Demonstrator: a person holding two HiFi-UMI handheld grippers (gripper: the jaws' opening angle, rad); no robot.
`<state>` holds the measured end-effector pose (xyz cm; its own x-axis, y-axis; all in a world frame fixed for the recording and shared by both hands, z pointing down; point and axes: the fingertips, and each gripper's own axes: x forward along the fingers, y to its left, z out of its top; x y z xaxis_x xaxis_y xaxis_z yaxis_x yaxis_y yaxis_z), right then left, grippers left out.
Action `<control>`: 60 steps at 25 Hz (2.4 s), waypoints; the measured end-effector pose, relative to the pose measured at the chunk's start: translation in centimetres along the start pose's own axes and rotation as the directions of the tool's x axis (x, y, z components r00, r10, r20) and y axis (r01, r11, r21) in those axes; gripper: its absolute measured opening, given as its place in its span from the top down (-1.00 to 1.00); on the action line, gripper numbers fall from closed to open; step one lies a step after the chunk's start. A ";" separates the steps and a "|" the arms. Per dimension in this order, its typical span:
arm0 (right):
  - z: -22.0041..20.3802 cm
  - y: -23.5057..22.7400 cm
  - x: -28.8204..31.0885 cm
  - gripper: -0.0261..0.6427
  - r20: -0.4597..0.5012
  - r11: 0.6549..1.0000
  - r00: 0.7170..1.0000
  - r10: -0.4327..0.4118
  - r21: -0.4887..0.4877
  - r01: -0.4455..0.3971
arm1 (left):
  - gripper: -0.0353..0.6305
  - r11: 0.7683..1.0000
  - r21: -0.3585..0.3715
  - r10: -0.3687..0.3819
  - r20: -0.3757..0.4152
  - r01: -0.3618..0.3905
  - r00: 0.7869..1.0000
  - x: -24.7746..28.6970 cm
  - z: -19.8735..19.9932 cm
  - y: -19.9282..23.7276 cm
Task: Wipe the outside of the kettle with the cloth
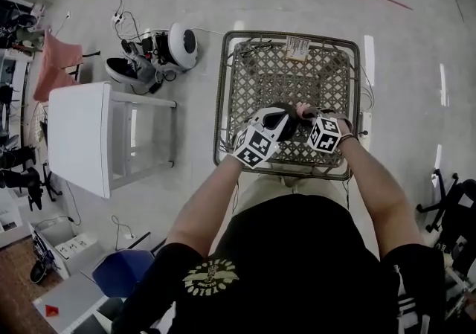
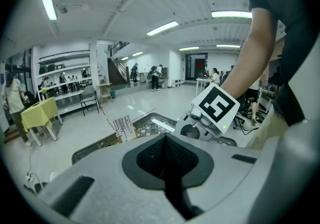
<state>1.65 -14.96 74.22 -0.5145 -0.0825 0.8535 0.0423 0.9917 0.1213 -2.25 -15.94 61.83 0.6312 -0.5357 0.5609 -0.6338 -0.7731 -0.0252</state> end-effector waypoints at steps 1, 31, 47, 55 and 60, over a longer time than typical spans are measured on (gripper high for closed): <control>-0.1 0.5 -0.1 0.87 0.005 1.000 1.000 -0.002 0.021 0.002 | 0.87 1.000 0.002 -0.005 0.002 0.005 1.000 -0.1 0.0 -0.1; 0.2 6.4 -0.2 0.87 -0.037 0.993 0.999 -0.024 0.111 0.028 | 0.87 0.998 0.003 -0.063 0.041 0.063 0.997 -1.6 0.0 -0.6; 0.1 -0.6 1.1 0.87 -0.125 0.946 0.991 -0.056 -0.323 0.013 | 0.87 1.000 -0.021 0.014 0.059 -0.013 0.998 -1.9 -0.5 -0.3; -0.2 -1.4 2.5 0.87 -0.122 0.903 0.991 -0.047 -0.429 -0.010 | 0.87 0.999 -0.027 0.029 0.060 -0.028 0.998 -1.9 -0.7 -0.6; -2.3 0.6 3.1 0.87 -0.150 0.927 0.989 0.009 -0.370 -0.064 | 0.87 0.999 -0.012 0.037 0.054 -0.036 0.998 -1.5 -0.4 -0.4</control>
<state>2.07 -14.83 78.08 -0.3798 -0.0876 0.9209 0.3897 0.8877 0.2451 -3.14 -14.71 61.38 0.6308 -0.5812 0.5141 -0.6615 -0.7491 -0.0350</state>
